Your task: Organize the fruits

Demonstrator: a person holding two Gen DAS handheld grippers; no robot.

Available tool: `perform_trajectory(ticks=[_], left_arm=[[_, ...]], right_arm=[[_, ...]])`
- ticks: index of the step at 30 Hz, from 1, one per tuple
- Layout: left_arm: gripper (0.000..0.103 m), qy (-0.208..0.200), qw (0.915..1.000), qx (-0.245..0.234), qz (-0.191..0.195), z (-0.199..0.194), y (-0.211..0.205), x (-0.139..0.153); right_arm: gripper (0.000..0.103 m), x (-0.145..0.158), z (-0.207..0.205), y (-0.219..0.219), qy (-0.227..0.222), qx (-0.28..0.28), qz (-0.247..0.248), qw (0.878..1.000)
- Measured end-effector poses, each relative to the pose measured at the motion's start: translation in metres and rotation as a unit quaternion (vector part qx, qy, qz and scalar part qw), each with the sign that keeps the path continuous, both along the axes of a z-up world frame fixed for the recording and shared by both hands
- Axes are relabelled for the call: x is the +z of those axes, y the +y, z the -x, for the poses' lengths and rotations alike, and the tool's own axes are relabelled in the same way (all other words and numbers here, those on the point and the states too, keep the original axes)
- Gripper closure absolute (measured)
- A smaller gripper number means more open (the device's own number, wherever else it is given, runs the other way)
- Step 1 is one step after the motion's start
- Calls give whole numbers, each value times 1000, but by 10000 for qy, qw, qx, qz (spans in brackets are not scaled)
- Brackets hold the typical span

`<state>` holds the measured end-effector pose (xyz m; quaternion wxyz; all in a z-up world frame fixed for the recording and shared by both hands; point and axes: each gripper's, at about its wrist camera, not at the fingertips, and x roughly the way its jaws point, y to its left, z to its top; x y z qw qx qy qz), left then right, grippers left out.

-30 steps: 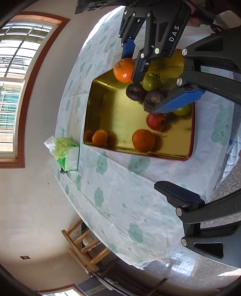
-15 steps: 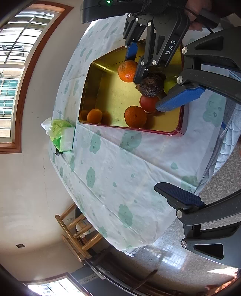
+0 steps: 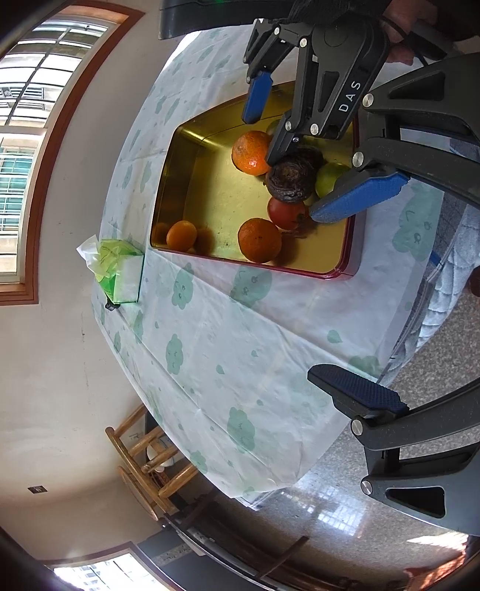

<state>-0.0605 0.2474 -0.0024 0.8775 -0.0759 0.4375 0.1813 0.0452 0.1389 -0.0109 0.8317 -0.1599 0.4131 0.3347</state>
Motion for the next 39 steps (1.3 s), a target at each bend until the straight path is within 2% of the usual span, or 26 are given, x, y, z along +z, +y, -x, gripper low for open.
perform_trajectory(ticks=[4, 6, 9, 11, 17, 23, 39], left_arm=[[24, -18, 10000, -13, -37, 2, -2, 2], [24, -30, 10000, -13, -21, 3, -3, 4], [24, -43, 10000, -37, -32, 4, -5, 6], [23, -46, 10000, -33, -78, 5, -7, 8], [24, -28, 9998, -112, -135, 5, -17, 10], [24, 54, 10000, -14, 23, 2, -18, 6], [24, 197, 9997, 7, 137, -5, -21, -4]], right_arm=[[29, 12, 11, -9, -112, 11, -64, 9999], [19, 17, 17, -14, -196, -11, -88, 9998], [13, 23, 24, -25, -242, -179, -39, 9995], [2, 24, 26, -32, -148, -243, -82, 9996], [2, 12, 39, -46, 36, -378, 237, 9990], [2, 4, 46, -51, 194, -425, 364, 9982], [1, 8, 48, -51, 248, -424, 330, 9982]])
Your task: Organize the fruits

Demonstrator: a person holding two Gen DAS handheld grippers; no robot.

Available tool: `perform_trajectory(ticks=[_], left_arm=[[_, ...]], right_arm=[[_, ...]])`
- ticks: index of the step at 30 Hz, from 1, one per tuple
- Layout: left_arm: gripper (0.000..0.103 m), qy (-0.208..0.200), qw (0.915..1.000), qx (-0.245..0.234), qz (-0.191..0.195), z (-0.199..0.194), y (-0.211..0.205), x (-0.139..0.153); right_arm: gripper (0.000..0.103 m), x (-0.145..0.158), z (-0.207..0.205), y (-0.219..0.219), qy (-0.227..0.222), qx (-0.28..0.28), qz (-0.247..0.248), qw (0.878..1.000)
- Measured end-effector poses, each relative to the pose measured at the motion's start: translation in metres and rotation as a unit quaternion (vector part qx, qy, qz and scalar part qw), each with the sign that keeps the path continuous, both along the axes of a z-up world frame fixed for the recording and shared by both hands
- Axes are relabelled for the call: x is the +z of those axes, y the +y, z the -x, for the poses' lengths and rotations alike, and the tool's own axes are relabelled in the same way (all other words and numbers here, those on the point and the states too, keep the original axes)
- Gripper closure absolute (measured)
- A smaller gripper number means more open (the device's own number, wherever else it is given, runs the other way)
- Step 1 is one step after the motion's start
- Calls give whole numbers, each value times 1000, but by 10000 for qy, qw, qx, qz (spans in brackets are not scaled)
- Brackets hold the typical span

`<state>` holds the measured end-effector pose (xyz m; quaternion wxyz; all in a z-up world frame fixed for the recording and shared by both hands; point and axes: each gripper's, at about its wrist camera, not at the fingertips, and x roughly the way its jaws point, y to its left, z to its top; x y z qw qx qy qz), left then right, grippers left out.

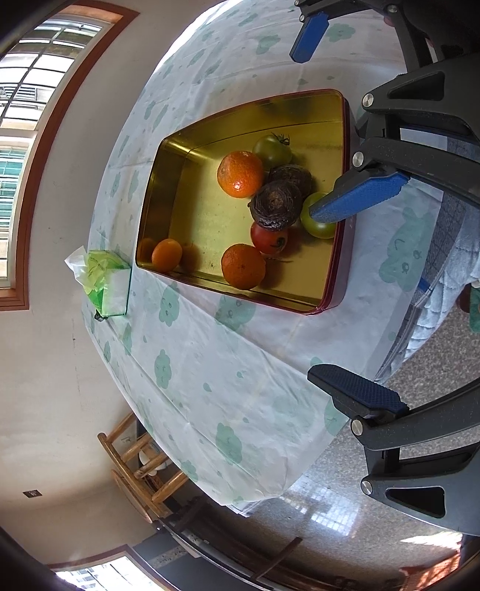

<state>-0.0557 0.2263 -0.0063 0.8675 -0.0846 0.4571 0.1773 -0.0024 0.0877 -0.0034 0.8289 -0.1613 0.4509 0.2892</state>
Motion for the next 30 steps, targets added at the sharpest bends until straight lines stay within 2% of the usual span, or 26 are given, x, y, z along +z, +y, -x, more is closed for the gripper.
perform_trajectory(ticks=[27, 30], left_arm=[[24, -57, 9999, -154, -51, -4, -8, 1], [24, -82, 9998, -180, 44, -5, -7, 2]], right_arm=[[1, -9, 1, 6, 83, 16, 98, 9999], [1, -9, 1, 6, 86, 8, 94, 9999]])
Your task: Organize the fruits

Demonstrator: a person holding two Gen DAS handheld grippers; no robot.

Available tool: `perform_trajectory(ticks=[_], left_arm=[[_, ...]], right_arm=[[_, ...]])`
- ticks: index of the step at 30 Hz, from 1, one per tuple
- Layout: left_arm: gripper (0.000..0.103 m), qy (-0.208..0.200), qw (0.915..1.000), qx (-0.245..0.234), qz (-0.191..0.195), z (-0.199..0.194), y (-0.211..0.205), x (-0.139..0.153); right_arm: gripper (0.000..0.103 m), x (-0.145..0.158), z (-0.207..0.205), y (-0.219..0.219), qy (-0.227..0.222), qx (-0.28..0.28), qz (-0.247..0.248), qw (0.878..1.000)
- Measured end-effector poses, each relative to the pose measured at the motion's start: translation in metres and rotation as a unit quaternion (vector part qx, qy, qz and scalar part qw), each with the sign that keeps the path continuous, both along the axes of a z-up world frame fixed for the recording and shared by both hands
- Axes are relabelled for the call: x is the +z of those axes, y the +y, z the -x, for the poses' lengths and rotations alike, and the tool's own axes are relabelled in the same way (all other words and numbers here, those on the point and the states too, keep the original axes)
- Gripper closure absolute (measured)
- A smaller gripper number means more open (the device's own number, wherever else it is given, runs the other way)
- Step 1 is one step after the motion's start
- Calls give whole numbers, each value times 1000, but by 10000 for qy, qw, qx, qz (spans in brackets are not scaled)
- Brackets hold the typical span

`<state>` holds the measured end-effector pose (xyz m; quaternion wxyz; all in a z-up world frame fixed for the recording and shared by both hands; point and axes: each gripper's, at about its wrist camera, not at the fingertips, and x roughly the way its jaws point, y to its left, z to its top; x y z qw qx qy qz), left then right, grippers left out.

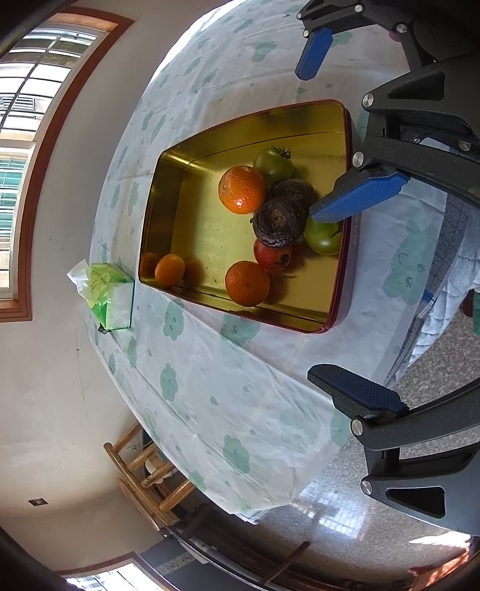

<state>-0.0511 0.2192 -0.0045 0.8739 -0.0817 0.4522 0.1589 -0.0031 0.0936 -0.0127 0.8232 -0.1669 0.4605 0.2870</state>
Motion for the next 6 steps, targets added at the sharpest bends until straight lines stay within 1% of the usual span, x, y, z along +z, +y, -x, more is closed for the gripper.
perform_trajectory(ticks=[6], left_arm=[[24, -36, 10000, -68, 49, 0, -1, 2]], right_arm=[[1, -2, 0, 0, -10, -8, 13, 10000]])
